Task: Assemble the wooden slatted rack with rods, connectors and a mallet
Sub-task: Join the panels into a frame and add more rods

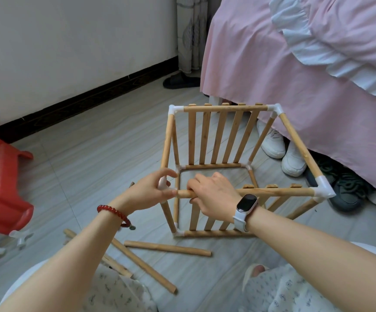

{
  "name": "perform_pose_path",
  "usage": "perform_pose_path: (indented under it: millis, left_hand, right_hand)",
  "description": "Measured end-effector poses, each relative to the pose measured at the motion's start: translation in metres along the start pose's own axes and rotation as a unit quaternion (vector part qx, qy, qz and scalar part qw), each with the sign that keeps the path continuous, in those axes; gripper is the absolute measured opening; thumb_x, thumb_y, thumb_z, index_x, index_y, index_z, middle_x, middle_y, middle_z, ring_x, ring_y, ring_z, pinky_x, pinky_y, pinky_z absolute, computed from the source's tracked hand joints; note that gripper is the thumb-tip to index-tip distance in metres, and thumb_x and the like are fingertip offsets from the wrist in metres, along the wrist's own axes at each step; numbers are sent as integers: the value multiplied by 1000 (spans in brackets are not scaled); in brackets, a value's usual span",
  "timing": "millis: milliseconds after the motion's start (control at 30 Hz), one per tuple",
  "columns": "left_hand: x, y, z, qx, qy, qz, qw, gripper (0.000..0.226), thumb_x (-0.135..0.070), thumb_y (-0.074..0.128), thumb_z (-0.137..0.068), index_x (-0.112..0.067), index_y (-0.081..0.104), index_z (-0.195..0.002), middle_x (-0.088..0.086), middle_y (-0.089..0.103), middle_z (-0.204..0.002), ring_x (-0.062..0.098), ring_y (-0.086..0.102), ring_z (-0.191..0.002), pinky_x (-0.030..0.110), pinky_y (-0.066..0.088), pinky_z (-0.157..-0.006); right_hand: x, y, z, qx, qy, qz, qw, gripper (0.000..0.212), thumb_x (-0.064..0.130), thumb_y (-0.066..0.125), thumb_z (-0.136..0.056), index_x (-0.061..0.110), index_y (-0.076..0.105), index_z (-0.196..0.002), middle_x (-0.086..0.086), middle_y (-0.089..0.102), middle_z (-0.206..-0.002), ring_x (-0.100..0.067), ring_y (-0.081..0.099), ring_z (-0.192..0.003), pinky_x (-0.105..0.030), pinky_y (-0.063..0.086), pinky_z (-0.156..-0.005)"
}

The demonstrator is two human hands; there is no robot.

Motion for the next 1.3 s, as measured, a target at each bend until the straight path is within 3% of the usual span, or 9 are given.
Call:
perform_pose_path:
  millis: [100,167,233,333,567,700,1033,1167,1300]
  left_hand:
    - [4,-3,-5,-28,-52,190,980,71,-18,63,-90,-38,20,-143,14,65,-107,22,63,-95,37,52,-84]
    - [7,-3,-8,-28,-104,299,948,67,-12,53,-95,-23,15,-149,17,68,-106,28,66,-93,37,54,-77]
    - [7,1,-8,10,-122,312,942,41,-5,45,-97,1,38,-137,18,68,-104,25,68,-86,36,56,-78]
    - [6,5,-7,25,-106,291,950,19,-7,48,-97,-1,57,-112,15,69,-102,21,67,-85,31,56,-79]
    - [6,26,-13,-71,-125,365,920,28,-37,50,-96,-11,59,-95,5,61,-80,16,57,-71,27,47,-62]
    - [-2,31,-25,-76,-138,466,870,30,-37,48,-97,-13,50,-80,-1,52,-56,11,48,-49,24,46,-52]
    - [-5,34,-36,-167,-120,369,906,37,-40,47,-97,-16,45,-70,-2,44,-52,10,42,-44,21,40,-47]
    - [-9,32,-38,-239,-121,205,941,41,-42,42,-98,-11,52,-72,5,53,-65,16,51,-56,27,45,-54]
    - [-7,30,-41,-254,-135,169,943,42,-43,41,-98,-7,54,-81,7,56,-72,19,53,-61,28,47,-56]
  right_hand:
    - [-5,-2,-2,22,-14,-13,1000,17,28,50,-95,21,49,-110,5,41,-96,-13,38,-79,-30,28,-75]
    - [-9,-4,-3,61,-21,-24,998,11,26,51,-94,22,50,-105,7,38,-92,-13,37,-77,-30,25,-72]
    - [-14,-4,-3,99,-18,-33,994,7,25,52,-93,21,52,-99,7,40,-91,-14,38,-71,-29,25,-68]
    - [-20,-2,-3,129,-9,-50,990,13,34,54,-92,22,49,-89,5,44,-89,-16,44,-73,-30,30,-64]
    - [-24,1,-2,86,32,-133,987,38,55,41,-92,22,56,-102,4,60,-89,-16,56,-79,-33,46,-71]
    - [-26,6,-3,9,101,-72,992,42,42,19,-101,20,50,-82,-2,60,-85,-25,56,-80,-34,35,-66]
    - [-19,10,10,-3,-80,-2,997,35,51,42,-94,21,54,-104,8,43,-92,-15,44,-62,-27,28,-53]
    - [-18,16,13,-94,-52,51,993,28,40,75,-74,17,59,-76,3,54,-70,-15,37,-42,-26,26,-39]
    - [-9,13,8,-125,-46,78,988,24,38,76,-71,20,63,-80,5,60,-75,-21,57,-73,-37,42,-64]
Point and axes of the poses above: each hand's wrist, its own z-axis away from the middle knuckle, its own y-axis out of the palm, x = y × z, the point moved 4 cm from there along -z, towards the middle knuckle
